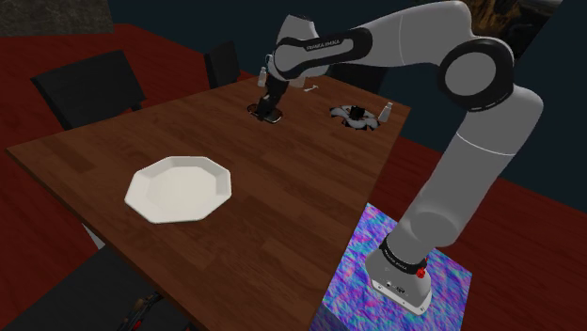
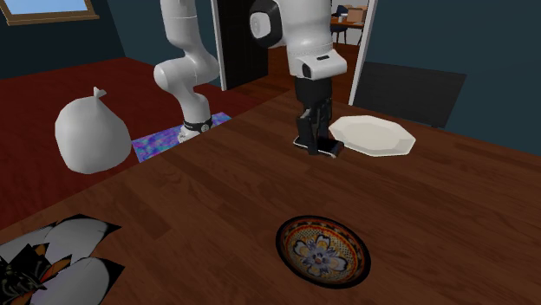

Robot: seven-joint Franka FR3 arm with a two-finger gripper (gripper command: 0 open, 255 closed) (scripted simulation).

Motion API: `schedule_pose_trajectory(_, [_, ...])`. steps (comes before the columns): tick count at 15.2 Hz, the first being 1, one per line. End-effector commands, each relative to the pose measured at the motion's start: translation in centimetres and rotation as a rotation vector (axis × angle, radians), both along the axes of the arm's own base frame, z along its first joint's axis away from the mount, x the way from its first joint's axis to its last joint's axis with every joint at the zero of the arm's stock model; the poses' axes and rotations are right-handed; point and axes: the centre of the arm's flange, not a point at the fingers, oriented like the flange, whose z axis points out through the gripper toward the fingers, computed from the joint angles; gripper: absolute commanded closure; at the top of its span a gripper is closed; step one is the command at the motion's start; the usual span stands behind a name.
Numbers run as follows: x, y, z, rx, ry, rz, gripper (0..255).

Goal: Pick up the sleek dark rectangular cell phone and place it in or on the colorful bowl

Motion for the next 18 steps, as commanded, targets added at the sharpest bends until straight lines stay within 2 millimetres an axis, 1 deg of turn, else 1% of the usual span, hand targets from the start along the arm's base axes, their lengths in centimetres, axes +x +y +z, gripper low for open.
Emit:
schedule_pose_trajectory(1, [1.8, -2.3, -0.3, 0.0, 0.001, 0.001, 255])
schedule_pose_trajectory(14, [14.0, -14.4, 0.0, 0.0, 0.001, 0.001, 255])
schedule_pose_trajectory(15, [14.7, -15.0, 0.0, 0.0, 0.001, 0.001, 255])
schedule_pose_trajectory(18, [14.7, -15.0, -1.6, 0.0, 0.001, 0.001, 255])
